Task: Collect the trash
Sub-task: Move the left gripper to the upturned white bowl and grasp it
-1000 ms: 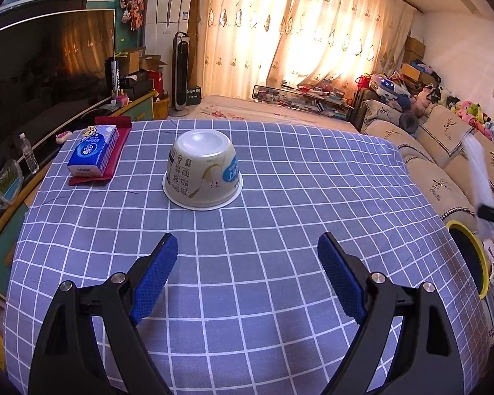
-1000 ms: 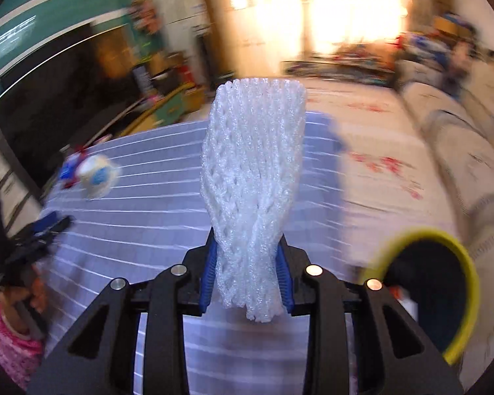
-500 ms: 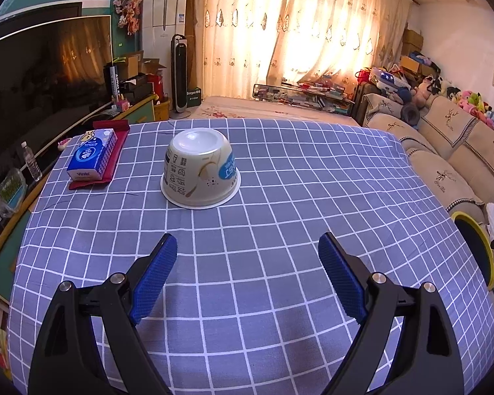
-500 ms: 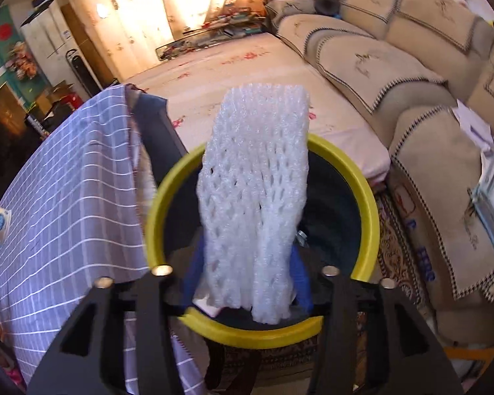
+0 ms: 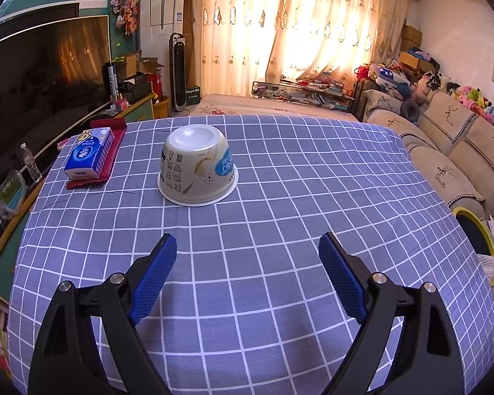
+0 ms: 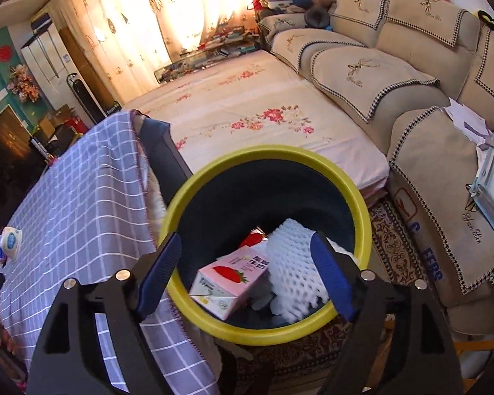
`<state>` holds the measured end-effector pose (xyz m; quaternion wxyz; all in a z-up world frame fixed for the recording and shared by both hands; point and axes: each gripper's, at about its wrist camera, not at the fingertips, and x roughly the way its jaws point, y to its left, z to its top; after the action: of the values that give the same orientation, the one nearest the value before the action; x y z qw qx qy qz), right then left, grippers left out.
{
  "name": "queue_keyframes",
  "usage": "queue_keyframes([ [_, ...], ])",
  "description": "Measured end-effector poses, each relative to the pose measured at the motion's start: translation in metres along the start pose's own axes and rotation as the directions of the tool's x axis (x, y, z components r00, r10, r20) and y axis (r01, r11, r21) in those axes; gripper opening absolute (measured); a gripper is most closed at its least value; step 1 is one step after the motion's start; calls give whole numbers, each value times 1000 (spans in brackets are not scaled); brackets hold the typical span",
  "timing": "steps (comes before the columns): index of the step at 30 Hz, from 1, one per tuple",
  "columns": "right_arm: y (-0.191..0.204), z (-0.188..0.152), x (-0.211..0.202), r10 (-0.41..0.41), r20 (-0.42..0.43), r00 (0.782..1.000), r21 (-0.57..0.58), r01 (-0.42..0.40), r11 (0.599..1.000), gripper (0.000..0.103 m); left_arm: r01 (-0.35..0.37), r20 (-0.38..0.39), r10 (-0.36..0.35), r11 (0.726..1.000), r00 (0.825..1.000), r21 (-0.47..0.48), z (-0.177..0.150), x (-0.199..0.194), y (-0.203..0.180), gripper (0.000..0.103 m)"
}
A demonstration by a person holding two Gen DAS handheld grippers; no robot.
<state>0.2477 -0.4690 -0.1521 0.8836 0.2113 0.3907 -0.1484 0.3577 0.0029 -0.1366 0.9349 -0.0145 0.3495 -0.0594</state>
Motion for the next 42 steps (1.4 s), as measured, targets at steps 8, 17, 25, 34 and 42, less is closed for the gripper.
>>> queue_keyframes([
  [8, 8, -6, -12, 82, 31, 996, 3, -83, 997, 79, -26, -40, 24, 998, 999, -53, 6, 8, 11, 87],
  [17, 5, -8, -17, 123, 44, 991, 5, -123, 992, 82, -48, -78, 43, 997, 996, -62, 51, 29, 25, 87],
  [25, 2, -12, -19, 128, 33, 991, 3, -128, 992, 82, -57, -138, 43, 993, 990, -105, 81, 79, 47, 87],
  [34, -3, -15, -20, 118, 25, 993, 12, -118, 993, 84, -109, -181, 98, 993, 979, -53, 87, 118, 46, 86],
  [42, 5, -19, -8, 132, -7, 991, 1, -132, 991, 84, -133, -174, 130, 991, 976, -7, 94, 132, 40, 82],
])
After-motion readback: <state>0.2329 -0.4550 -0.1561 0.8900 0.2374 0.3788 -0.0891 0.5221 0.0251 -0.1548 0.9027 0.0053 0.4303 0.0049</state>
